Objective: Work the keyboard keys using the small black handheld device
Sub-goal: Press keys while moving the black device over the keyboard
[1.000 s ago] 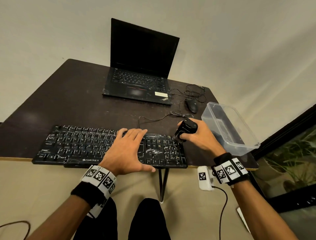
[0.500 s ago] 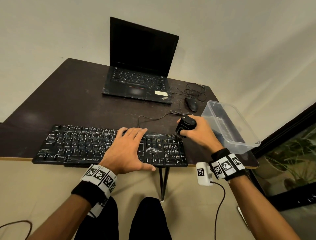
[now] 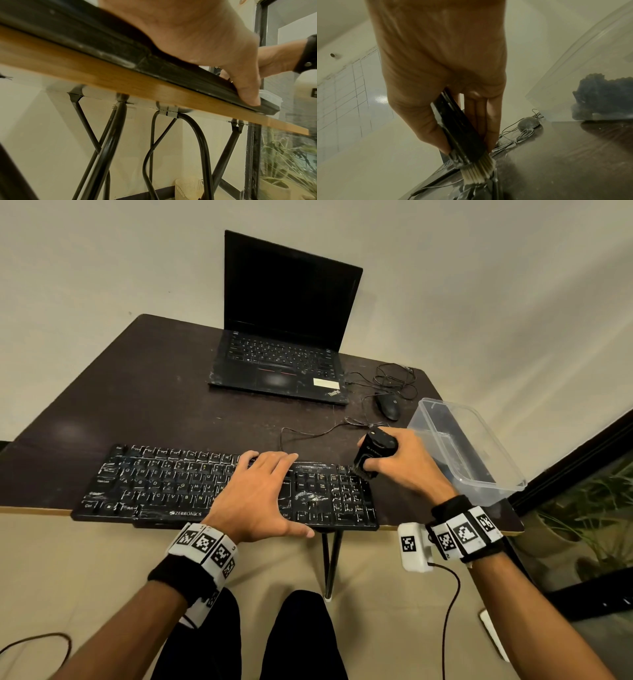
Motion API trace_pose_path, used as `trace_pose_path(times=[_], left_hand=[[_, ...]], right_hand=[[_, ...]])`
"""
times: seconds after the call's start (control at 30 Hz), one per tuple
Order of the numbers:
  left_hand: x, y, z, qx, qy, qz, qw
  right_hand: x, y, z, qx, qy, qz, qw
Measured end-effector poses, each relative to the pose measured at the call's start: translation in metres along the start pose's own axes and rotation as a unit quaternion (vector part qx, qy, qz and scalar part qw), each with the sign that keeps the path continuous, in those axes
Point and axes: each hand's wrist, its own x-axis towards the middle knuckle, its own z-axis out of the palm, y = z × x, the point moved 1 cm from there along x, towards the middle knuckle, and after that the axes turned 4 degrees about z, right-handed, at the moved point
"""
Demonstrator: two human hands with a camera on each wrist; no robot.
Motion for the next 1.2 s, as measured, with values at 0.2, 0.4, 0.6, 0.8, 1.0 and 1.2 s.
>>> trace_pose_path(times=[0.2, 0.4, 0.6, 0.8, 1.0, 1.2], left_hand=[[0.0, 0.0, 0.0, 0.005, -0.005, -0.002, 1.0], [0.001, 0.0, -0.001, -0.001, -0.002, -0.002, 1.0], [0.0, 0.001, 0.0, -0.002, 0.001, 0.0, 1.0], [0.001, 0.0, 0.0, 0.006, 0.0, 0.0, 1.0], [0.0, 0.0, 0.0, 0.005, 0.003, 0.001, 1.0], [0.0, 0.0, 0.0, 0.005, 0.005, 0.001, 1.0]], right_hand=[[0.009, 0.002, 0.008, 0.021, -0.006, 0.015, 1.0], [0.009, 0.003, 0.01, -0.004, 0.004, -0.005, 1.0], [0.004, 0.01, 0.009, 0.0, 0.042, -0.01, 0.999], [0.0, 0.012, 0.014, -0.023, 0.052, -0.009, 0.998], [0.001, 0.011, 0.014, -0.014, 0.036, -0.019, 0.999], [0.002, 0.0, 0.017, -0.035, 0.009, -0.036, 0.999]])
